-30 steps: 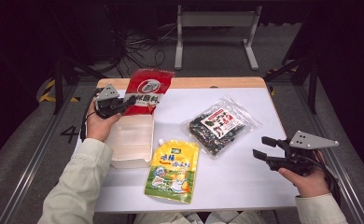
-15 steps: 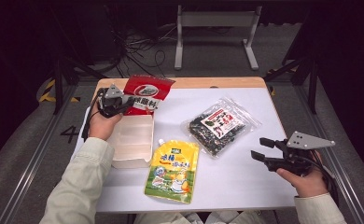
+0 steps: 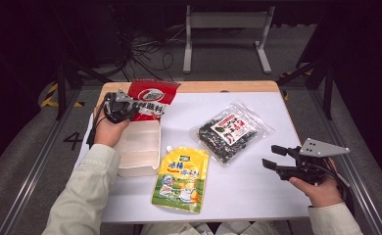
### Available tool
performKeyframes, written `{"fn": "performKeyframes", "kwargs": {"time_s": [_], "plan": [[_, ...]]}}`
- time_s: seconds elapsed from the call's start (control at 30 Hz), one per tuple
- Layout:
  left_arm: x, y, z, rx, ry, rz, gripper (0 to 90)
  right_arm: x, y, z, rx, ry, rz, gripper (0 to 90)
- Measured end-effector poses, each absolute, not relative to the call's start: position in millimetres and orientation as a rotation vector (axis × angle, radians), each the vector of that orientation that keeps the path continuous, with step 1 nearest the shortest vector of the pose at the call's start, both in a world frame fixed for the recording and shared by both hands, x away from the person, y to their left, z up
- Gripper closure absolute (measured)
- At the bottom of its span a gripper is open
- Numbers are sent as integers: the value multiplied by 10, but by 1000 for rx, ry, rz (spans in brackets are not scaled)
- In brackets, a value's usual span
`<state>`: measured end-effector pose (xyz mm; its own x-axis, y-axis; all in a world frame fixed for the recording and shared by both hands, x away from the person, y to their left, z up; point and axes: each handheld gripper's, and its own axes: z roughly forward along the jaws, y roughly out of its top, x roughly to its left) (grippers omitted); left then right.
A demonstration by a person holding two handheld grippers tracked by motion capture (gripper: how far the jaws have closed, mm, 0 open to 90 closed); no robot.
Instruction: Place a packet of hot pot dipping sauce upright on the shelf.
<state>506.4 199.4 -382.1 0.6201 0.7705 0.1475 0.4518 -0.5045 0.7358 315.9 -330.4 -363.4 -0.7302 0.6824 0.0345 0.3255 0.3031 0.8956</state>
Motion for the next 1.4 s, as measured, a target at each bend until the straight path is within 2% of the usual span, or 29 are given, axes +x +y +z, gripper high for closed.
{"fn": "performKeyframes", "kwargs": {"time_s": [0.3, 0.73, 0.83, 0.93, 1.03, 1.07, 1.2, 1.3, 1.4], "plan": [[5111, 1916, -3854, 2221, 1051, 567, 862, 3158, -3287, -3645, 902, 2232, 1397, 383], [5151, 1961, -3917, 2185, 1141, 457, 863, 3145, -3272, -3643, 897, 2237, 1404, 382], [5148, 1865, -3952, 2302, 1105, 542, 856, 3145, -3272, -3643, 894, 2239, 1404, 382], [5151, 1870, -3935, 2294, 1113, 532, 848, 3148, -3274, -3642, 896, 2237, 1408, 381], [5140, 1921, -3913, 2235, 1128, 497, 773, 3154, -3281, -3645, 898, 2237, 1406, 380], [5114, 1942, -3875, 2207, 1146, 523, 687, 3158, -3286, -3647, 903, 2234, 1408, 379], [5075, 2026, -3798, 2160, 1142, 524, 641, 3166, -3284, -3655, 908, 2237, 1407, 378], [5026, 2092, -3721, 2122, 1144, 550, 662, 3166, -3266, -3662, 902, 2243, 1407, 378], [4989, 2100, -3694, 2165, 1136, 610, 767, 3170, -3259, -3665, 904, 2245, 1405, 378]]}}
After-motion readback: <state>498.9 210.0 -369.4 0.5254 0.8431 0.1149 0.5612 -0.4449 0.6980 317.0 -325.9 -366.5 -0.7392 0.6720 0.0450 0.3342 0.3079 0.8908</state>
